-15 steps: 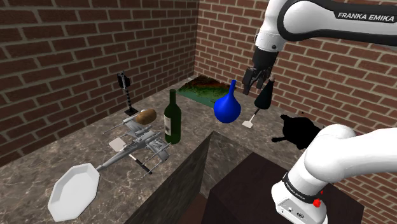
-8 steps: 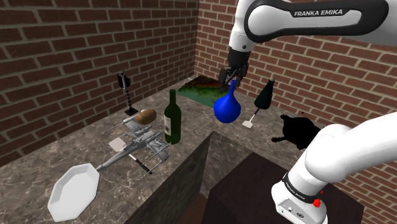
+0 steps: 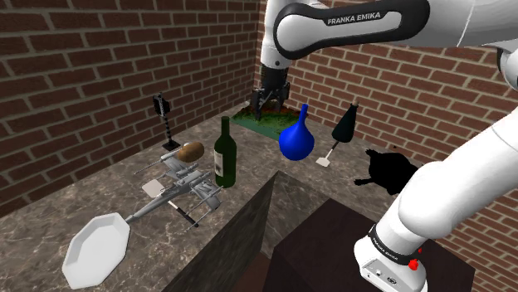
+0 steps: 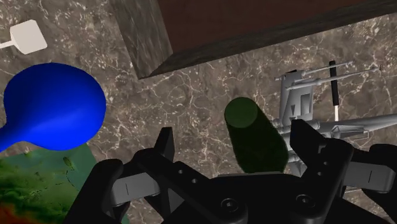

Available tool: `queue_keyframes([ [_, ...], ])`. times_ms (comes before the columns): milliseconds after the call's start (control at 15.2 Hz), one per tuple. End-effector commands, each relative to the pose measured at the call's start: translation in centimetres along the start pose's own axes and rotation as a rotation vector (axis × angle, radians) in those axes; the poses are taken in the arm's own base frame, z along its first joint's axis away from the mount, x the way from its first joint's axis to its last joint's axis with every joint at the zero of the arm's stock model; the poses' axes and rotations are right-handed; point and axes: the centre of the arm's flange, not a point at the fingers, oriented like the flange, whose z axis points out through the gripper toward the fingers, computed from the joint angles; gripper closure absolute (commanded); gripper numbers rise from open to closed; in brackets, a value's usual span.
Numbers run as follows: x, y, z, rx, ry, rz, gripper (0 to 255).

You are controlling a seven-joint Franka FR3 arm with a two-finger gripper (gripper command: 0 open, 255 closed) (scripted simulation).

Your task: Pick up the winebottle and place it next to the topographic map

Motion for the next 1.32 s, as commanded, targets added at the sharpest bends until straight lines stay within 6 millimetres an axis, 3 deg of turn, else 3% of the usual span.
queue_keyframes([
  [0,2.3,-1.3,0.9,-0.003,0.001,-0.007,0],
  [594,11.9,-7.8,3.4,-0.020,0.004,-0.039,0],
  [1056,11.9,-7.7,7.1,-0.020,0.004,-0.039,0],
  [1254,11.9,-7.7,7.4,-0.020,0.004,-0.039,0],
])
